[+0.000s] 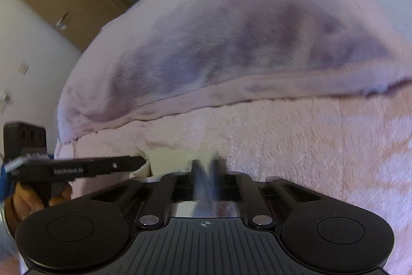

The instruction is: Fold clothes

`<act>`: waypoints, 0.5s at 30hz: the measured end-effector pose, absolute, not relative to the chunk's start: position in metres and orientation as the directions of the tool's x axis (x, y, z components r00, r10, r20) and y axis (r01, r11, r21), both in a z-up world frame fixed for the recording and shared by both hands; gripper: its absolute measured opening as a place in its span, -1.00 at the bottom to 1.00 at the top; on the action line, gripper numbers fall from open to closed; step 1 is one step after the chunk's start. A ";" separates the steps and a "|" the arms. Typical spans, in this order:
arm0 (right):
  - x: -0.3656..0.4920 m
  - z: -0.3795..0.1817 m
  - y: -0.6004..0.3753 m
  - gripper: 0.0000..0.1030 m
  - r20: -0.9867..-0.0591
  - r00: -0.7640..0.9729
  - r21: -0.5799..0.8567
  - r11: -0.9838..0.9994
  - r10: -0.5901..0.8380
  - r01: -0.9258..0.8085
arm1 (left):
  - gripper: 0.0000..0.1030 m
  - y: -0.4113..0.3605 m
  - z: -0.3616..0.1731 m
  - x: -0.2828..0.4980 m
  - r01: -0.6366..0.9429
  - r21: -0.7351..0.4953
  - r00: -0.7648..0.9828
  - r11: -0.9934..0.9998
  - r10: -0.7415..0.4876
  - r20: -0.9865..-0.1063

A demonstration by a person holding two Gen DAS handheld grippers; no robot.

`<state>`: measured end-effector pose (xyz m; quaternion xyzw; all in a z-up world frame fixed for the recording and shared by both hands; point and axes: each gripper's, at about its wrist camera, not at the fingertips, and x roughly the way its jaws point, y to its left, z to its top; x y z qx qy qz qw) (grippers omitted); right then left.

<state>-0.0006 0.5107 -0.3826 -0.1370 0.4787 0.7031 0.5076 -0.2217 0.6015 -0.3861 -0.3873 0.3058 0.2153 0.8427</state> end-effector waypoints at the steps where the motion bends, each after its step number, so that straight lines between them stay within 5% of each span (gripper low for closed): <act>1: 0.000 -0.374 0.501 -0.90 -0.658 -0.444 0.531 -0.044 0.608 -0.846 | -0.94 0.595 -0.378 -0.231 -0.579 -0.528 0.744 0.621 0.137 -0.654; 8: -0.032 -0.317 0.387 -0.90 -0.535 -0.464 0.370 -0.298 0.706 -0.880 | -0.94 0.504 -0.334 -0.297 -0.451 -0.443 0.823 0.775 0.168 -0.543; 15: -0.095 -0.365 0.299 -0.82 -0.831 -0.384 0.294 -0.268 0.403 -0.917 | -0.86 0.416 -0.376 -0.341 -0.535 -0.325 0.622 0.780 0.103 -0.776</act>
